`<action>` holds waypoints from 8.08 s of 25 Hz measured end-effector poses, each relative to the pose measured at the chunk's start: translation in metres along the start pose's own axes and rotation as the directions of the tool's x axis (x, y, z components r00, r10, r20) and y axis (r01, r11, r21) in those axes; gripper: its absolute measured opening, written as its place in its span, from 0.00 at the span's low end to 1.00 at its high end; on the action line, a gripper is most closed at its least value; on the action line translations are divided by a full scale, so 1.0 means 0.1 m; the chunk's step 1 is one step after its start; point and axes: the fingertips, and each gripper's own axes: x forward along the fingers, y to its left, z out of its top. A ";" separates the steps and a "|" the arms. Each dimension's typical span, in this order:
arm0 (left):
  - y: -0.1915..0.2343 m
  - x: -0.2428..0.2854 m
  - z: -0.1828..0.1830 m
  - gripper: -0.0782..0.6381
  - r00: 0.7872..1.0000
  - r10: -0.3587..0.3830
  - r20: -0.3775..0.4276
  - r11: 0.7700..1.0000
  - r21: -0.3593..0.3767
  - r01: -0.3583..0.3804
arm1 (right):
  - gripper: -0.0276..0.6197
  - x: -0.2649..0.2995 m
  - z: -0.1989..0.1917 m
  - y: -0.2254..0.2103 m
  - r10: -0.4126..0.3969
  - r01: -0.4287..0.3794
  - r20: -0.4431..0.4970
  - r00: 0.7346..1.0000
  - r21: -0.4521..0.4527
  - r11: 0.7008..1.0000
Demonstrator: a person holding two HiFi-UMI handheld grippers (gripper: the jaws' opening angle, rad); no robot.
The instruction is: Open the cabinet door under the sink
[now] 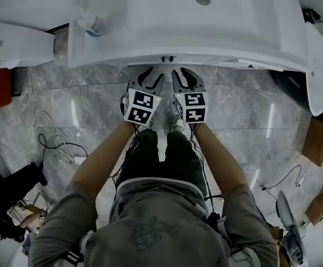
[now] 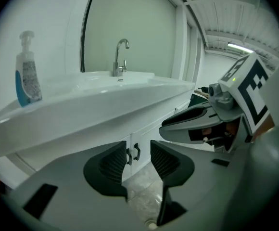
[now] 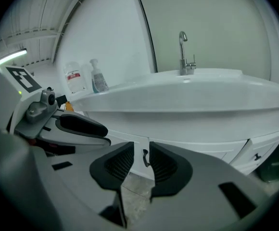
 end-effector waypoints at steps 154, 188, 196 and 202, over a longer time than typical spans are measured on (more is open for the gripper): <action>0.23 -1.38 -0.41 0.15 0.951 0.224 0.214 0.963 -0.200 -0.182 | 0.11 -1.37 0.02 0.06 -0.112 0.126 0.151 0.982 -0.089 0.988; -0.14 -3.81 2.83 0.15 0.694 0.200 0.691 0.957 0.014 -0.289 | 0.10 -3.79 3.23 1.18 0.134 0.085 0.628 0.767 -0.306 0.948; -0.31 -4.29 3.07 0.15 0.643 0.179 0.744 0.927 0.091 -0.363 | 0.10 -4.24 3.48 1.37 0.157 0.135 0.656 0.738 -0.372 0.918; -0.35 -4.31 3.08 0.15 0.639 0.178 0.748 0.907 0.127 -0.401 | 0.10 -4.19 3.43 1.40 0.179 0.109 0.643 0.744 -0.382 0.918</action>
